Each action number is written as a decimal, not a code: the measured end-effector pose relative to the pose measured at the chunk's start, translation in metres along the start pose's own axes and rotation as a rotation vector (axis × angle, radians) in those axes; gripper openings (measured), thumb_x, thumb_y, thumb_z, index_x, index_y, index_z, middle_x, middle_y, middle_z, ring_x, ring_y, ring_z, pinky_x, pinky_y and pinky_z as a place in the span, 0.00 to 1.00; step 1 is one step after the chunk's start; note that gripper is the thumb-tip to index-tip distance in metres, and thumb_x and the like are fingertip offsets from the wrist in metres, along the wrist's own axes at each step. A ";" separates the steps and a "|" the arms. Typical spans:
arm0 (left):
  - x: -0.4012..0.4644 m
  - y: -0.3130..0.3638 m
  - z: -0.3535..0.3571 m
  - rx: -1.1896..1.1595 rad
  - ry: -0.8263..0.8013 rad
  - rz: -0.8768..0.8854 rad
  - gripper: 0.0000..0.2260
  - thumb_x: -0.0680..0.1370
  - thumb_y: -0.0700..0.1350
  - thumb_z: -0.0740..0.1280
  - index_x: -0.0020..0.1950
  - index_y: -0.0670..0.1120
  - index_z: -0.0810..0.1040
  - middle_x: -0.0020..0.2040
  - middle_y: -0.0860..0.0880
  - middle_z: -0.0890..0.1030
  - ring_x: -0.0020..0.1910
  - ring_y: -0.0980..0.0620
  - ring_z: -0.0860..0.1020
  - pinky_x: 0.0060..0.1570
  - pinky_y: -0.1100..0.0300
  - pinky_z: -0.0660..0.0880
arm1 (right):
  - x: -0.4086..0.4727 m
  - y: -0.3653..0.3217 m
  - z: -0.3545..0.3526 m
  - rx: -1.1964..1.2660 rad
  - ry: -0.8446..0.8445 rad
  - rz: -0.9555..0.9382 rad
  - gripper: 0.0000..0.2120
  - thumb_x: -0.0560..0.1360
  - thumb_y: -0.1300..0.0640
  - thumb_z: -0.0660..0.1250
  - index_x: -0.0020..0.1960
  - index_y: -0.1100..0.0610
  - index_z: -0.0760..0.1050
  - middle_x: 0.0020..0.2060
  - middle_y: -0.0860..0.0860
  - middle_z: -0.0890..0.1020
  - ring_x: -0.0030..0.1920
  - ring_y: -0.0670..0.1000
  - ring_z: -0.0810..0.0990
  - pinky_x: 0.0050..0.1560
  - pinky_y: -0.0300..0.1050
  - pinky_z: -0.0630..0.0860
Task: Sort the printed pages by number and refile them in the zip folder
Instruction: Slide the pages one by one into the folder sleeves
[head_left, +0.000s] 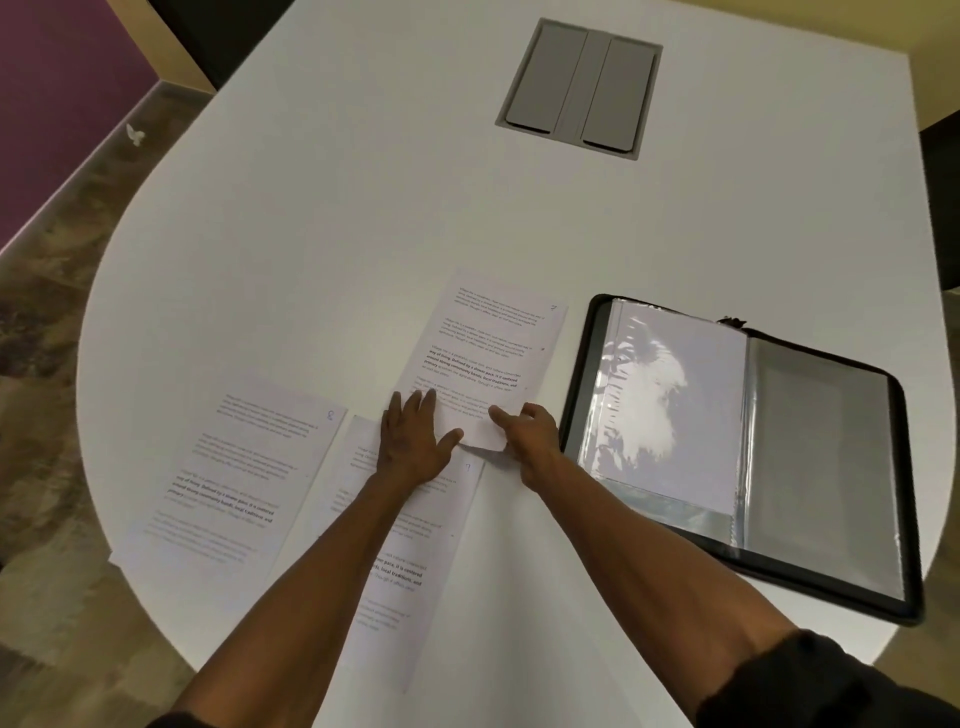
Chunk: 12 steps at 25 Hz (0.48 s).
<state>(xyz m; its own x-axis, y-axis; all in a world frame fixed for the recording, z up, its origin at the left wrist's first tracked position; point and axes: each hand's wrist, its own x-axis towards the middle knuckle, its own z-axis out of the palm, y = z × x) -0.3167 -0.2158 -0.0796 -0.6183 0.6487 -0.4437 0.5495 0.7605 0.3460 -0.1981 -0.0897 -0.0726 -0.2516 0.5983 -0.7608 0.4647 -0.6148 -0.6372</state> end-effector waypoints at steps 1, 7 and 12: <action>0.000 0.003 0.001 -0.023 -0.002 0.006 0.37 0.80 0.62 0.61 0.81 0.47 0.50 0.81 0.45 0.54 0.80 0.42 0.46 0.78 0.47 0.45 | -0.001 -0.001 0.001 -0.046 0.003 -0.041 0.20 0.75 0.54 0.74 0.66 0.54 0.74 0.60 0.51 0.81 0.55 0.54 0.81 0.57 0.54 0.82; -0.011 0.020 -0.002 -0.179 0.038 0.028 0.36 0.80 0.61 0.62 0.81 0.46 0.54 0.79 0.45 0.60 0.80 0.42 0.50 0.77 0.47 0.51 | -0.019 -0.005 -0.028 -0.044 0.038 -0.237 0.13 0.79 0.62 0.66 0.64 0.55 0.77 0.54 0.50 0.82 0.49 0.50 0.82 0.37 0.42 0.83; -0.032 0.053 -0.014 -0.376 0.144 -0.028 0.32 0.79 0.59 0.64 0.79 0.46 0.61 0.77 0.45 0.65 0.75 0.44 0.65 0.72 0.47 0.64 | -0.047 0.007 -0.095 0.076 -0.034 -0.283 0.15 0.79 0.63 0.68 0.64 0.56 0.78 0.56 0.52 0.84 0.53 0.53 0.84 0.42 0.46 0.84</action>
<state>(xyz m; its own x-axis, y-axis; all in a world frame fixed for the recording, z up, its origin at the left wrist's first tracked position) -0.2760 -0.1963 -0.0351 -0.7172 0.6047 -0.3463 0.3040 0.7187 0.6253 -0.1021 -0.0736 -0.0295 -0.3908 0.7351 -0.5539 0.3069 -0.4633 -0.8314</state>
